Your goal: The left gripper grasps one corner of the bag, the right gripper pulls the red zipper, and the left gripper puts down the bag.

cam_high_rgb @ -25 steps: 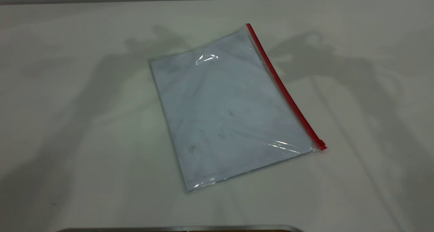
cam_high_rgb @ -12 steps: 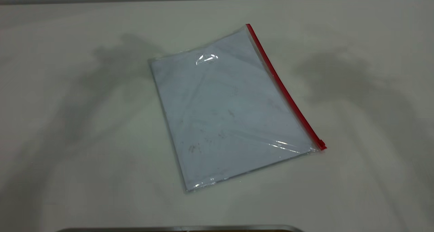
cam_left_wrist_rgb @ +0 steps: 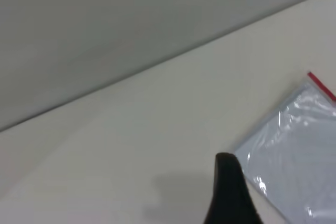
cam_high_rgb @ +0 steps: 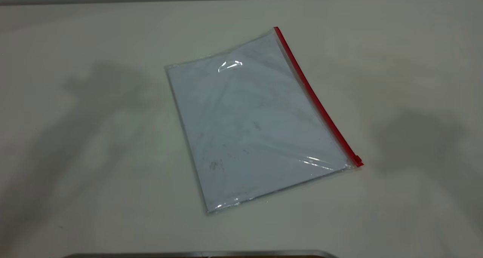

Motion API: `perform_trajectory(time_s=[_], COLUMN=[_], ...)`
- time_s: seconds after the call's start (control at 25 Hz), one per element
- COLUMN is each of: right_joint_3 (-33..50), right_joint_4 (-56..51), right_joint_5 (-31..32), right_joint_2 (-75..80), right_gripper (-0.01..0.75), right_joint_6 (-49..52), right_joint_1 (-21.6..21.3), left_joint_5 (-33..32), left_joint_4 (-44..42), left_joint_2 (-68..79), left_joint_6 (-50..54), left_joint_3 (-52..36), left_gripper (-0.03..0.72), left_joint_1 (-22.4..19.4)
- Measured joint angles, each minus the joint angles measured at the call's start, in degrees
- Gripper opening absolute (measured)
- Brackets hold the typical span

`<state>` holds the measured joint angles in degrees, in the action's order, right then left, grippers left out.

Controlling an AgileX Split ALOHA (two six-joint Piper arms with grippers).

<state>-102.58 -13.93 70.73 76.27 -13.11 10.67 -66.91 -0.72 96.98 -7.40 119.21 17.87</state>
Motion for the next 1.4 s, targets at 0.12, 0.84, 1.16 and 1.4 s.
perform_trajectory(time_s=[0.12, 0.84, 1.16, 1.4], right_joint_3=[6.54, 39.23, 51.91, 61.63], right_joint_4=[-0.19, -0.24, -0.24, -0.01], right_joint_5=[0.00, 0.00, 0.00, 0.00], right_joint_2=[-6.57, -39.30, -49.34, -58.35], right_gripper=[0.576, 0.576, 0.575, 0.574], right_joint_6=[0.00, 0.00, 0.00, -0.68], right_joint_1=[0.00, 0.00, 0.00, 0.00], left_joint_5=[0.00, 0.00, 0.00, 0.00], left_joint_4=[0.00, -0.34, -1.46, -1.40], left_joint_2=[-6.95, -48.77, -68.00, -78.83], left_joint_6=[1.19, 8.19, 8.19, 8.19], left_joint_3=[-7.20, -54.09, -70.63, -82.35], left_gripper=[0.565, 0.565, 0.565, 0.565], left_joint_1=[0.00, 0.00, 0.00, 0.00])
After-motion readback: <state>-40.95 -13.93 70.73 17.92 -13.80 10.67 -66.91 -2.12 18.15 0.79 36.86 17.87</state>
